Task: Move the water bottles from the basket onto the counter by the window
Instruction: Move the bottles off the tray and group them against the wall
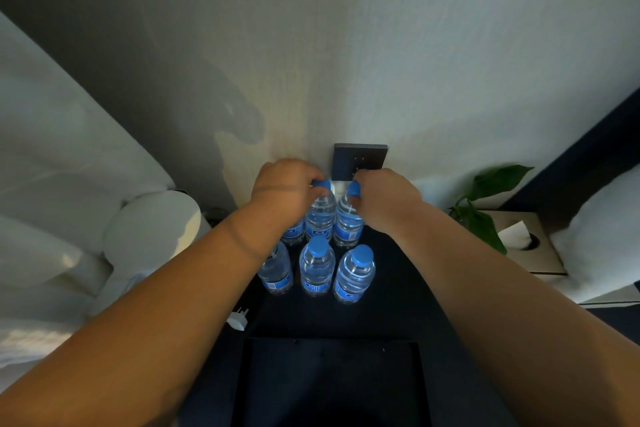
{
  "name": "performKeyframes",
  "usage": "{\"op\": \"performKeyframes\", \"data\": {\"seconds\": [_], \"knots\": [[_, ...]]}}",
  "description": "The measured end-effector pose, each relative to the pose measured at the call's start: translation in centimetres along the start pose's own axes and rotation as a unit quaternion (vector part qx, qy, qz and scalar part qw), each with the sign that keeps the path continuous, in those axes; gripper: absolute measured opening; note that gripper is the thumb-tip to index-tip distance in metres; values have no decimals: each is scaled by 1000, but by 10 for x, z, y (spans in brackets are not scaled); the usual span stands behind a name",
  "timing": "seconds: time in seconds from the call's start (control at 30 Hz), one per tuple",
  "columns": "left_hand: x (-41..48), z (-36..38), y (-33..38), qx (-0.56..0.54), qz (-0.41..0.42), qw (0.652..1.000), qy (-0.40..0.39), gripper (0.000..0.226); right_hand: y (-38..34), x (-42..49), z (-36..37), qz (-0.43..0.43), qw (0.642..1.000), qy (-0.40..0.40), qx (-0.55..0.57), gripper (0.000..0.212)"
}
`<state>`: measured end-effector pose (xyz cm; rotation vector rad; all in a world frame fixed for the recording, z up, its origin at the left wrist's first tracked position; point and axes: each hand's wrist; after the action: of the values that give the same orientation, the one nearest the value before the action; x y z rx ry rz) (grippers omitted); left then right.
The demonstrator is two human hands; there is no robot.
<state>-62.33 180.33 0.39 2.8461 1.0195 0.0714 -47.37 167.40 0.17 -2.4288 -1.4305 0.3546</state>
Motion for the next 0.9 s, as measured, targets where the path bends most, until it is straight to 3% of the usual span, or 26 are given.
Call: {"op": "performKeyframes", "data": {"seconds": [0.37,0.63,0.9], "knots": [[-3,-1,2,14,3,1000,12,30,-8,5,0,49,997,4,-60,42],[-6,2,5,21,10,999,35,27,-3,-5,7,33,998,50,-7,37],[-7,-2,5,-14,6,1000,13,34,-7,-2,4,58,996,39,-51,40]]}}
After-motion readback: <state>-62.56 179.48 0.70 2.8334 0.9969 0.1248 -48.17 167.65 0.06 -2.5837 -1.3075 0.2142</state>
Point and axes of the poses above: each hand's wrist, its own x-axis towards the middle knuckle, its own z-axis out of the palm, y = z × x, and after that the axes turned 12 degrees about x, right-handed
